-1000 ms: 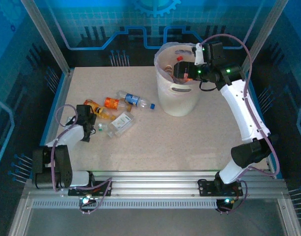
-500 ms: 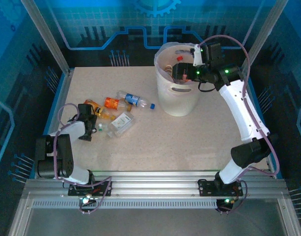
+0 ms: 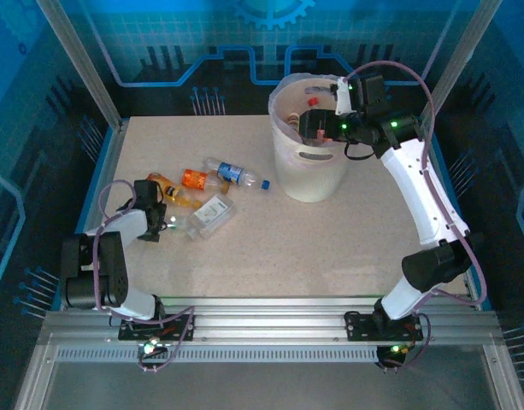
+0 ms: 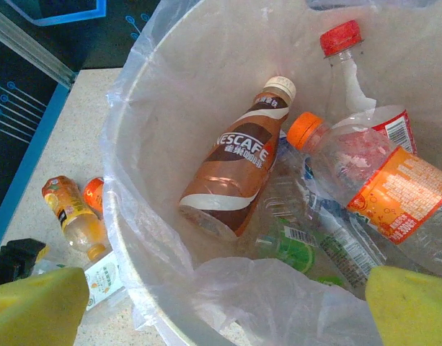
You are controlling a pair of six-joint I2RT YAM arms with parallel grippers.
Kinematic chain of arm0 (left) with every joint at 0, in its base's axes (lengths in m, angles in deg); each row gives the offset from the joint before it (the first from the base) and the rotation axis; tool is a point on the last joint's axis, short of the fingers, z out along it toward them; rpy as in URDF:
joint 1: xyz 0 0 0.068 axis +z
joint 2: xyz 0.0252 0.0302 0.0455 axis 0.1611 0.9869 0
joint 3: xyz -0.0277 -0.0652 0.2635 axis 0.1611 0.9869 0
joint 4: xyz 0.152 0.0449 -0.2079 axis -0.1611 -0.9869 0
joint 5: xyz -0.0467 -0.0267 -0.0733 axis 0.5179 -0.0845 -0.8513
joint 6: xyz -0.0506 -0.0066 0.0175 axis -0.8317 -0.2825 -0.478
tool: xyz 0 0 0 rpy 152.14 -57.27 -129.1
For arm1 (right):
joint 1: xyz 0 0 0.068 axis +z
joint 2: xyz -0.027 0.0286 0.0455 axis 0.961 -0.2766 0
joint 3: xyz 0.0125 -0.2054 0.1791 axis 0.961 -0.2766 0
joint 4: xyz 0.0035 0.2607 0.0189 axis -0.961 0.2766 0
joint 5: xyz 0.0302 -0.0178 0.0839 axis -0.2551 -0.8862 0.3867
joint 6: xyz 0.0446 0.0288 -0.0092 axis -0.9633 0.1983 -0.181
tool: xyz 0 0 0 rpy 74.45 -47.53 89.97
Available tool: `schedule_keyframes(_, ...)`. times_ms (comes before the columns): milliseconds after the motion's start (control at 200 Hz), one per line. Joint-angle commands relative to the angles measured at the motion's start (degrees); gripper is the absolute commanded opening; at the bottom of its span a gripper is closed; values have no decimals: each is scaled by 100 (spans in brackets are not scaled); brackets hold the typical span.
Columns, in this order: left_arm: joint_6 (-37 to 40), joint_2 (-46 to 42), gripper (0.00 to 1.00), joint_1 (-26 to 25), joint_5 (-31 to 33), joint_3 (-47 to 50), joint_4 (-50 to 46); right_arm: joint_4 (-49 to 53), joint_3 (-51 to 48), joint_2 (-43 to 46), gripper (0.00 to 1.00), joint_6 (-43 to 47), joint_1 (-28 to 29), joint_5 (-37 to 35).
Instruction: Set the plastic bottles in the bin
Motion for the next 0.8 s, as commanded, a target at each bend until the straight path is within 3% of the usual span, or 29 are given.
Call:
schedule_keyframes(0, 251, -268, 60, 137, 217, -108, 116, -62, -57, 101, 100, 6, 94, 5)
schedule_keyframes(225, 753, -1183, 59, 137, 528, -202, -320, -167, -145, 231, 100, -13, 108, 163)
schedule_keyframes(380, 1295, -1969, 59, 142, 398, -186, -393, -351, -336, 428, 100, -57, 120, 347)
schedule_keyframes(635, 1840, -2817, 58, 21, -808, -581, -523, -925, -948, 951, 100, -91, 139, 716)
schedule_keyframes(795, 1873, -2901, 58, -467, -1582, -943, -155, -1430, -1473, 1330, 100, -43, 163, 1287)
